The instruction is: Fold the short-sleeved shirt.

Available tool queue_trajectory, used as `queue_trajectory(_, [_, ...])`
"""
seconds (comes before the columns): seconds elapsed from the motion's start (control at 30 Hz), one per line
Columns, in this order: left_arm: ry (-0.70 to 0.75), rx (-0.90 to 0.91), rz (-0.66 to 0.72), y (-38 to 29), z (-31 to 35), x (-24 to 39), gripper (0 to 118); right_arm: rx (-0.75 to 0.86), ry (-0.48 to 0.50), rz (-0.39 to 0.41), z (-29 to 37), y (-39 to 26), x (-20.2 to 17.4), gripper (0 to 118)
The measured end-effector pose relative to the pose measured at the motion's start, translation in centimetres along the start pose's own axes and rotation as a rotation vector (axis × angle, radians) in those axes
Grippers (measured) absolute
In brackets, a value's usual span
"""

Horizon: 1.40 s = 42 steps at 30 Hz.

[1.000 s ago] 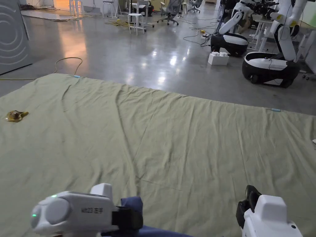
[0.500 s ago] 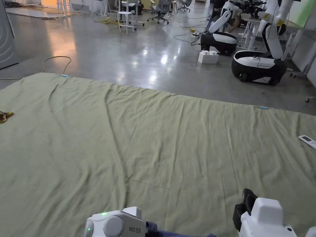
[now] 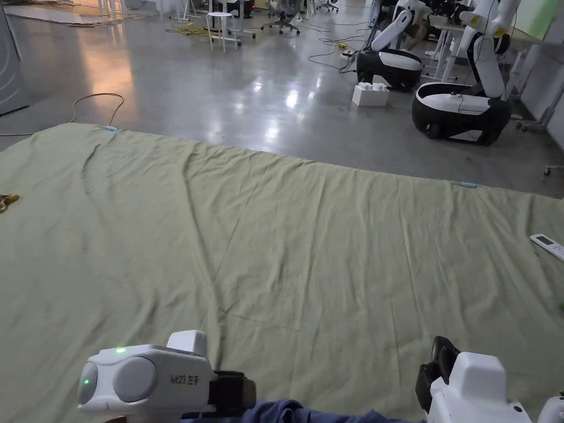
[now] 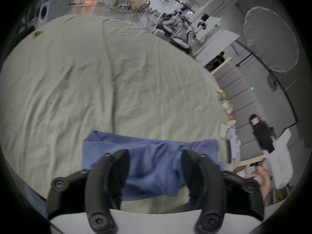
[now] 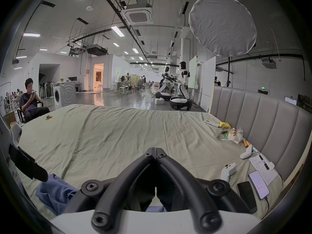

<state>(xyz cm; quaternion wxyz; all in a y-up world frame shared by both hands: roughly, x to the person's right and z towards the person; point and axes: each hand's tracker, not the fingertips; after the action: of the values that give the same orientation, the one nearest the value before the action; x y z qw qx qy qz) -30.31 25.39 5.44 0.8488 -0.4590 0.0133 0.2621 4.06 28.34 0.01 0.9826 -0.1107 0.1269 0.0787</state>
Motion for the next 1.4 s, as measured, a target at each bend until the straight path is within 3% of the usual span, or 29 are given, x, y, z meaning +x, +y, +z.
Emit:
queue_trajectory(0.07, [0.021, -0.045, -0.027, -0.9, -1.6, 0.2, 25, -0.004, 0.000, 0.000, 0.0, -0.2, 0.0, 0])
queue_trajectory(0.2, [0.004, -0.180, -0.030, -2.6, -5.1, 1.0, 16, -0.014, 0.001, -0.001, -0.1, -0.4, 0.1, 0])
queue_trajectory(0.5, [-0.110, -0.174, -0.045, -5.0, -7.1, 4.3, 16, -0.022, -0.001, 0.000, 0.0, -0.7, 0.4, 0])
queue_trajectory(0.67, [-0.067, -0.139, -0.059, -4.9, -8.3, 5.3, 16, -0.032, 0.001, -0.009, -0.1, -1.0, 0.4, 0])
queue_trajectory(0.97, [-0.113, -0.144, -0.054, -5.0, -7.2, 4.9, 17, -0.038, 0.004, -0.015, -0.1, -1.0, 0.3, 0])
queue_trajectory(1.03, [-0.145, -0.151, -0.029, -4.6, -6.4, 4.0, 26, -0.038, 0.006, -0.015, -0.2, -0.9, 0.2, 0])
queue_trajectory(1.07, [-0.158, -0.143, -0.014, -4.3, -5.8, 3.6, 38, -0.035, 0.008, -0.014, -0.2, -0.8, 0.2, 0])
queue_trajectory(1.1, [-0.170, -0.121, -0.008, -4.0, -4.8, 2.9, 59, -0.034, 0.008, -0.013, -0.3, -0.8, 0.1, 0])
queue_trajectory(1.17, [-0.182, -0.063, -0.007, -3.2, -3.1, 1.4, 79, -0.029, 0.012, -0.013, -0.3, -0.6, 0.1, 0])
queue_trajectory(1.4, [-0.153, 0.085, 0.068, -0.6, 1.3, -8.5, 90, -0.011, 0.014, -0.015, -0.4, -0.1, 0.1, 0])
